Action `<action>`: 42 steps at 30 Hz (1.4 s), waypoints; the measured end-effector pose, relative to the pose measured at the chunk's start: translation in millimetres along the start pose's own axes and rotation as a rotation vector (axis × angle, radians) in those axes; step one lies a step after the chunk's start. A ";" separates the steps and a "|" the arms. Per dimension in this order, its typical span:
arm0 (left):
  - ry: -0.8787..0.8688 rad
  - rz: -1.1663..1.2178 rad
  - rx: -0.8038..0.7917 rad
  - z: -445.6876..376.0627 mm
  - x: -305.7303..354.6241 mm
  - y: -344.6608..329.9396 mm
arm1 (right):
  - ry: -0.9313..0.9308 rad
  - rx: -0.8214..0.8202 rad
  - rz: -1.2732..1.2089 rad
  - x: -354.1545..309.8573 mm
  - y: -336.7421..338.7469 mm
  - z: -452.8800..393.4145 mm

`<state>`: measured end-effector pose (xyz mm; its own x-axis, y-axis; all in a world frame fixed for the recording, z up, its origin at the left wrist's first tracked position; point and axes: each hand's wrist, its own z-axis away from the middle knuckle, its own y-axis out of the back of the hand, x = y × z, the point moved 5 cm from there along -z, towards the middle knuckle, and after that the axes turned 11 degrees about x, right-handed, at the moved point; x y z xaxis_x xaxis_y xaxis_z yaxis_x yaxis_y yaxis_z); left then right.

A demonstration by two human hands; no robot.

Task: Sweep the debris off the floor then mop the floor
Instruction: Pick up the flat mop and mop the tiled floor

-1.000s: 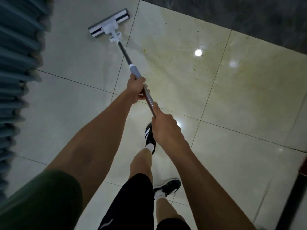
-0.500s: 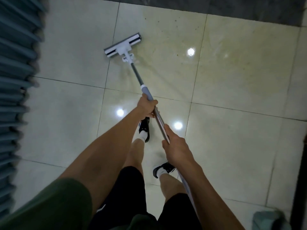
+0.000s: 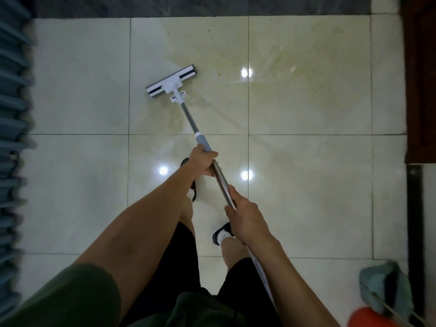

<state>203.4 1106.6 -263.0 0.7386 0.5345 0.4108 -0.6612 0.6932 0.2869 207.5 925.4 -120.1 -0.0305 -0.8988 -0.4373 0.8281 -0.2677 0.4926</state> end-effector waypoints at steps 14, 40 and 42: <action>-0.047 0.026 0.026 -130.6 159.2 101.2 | 0.056 0.130 0.145 -185.1 -31.7 -129.3; -0.105 -0.067 0.075 -240.1 309.9 108.6 | 0.016 0.098 -0.018 -289.7 0.8 -267.2; -0.107 -0.085 0.059 -217.2 282.6 84.8 | -0.011 0.102 -0.029 -254.4 5.0 -243.0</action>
<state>384.6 1421.5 -310.6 0.7761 0.4184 0.4718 -0.6059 0.7022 0.3740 355.5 1237.1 -189.2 -0.0603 -0.8940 -0.4440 0.7655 -0.3269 0.5543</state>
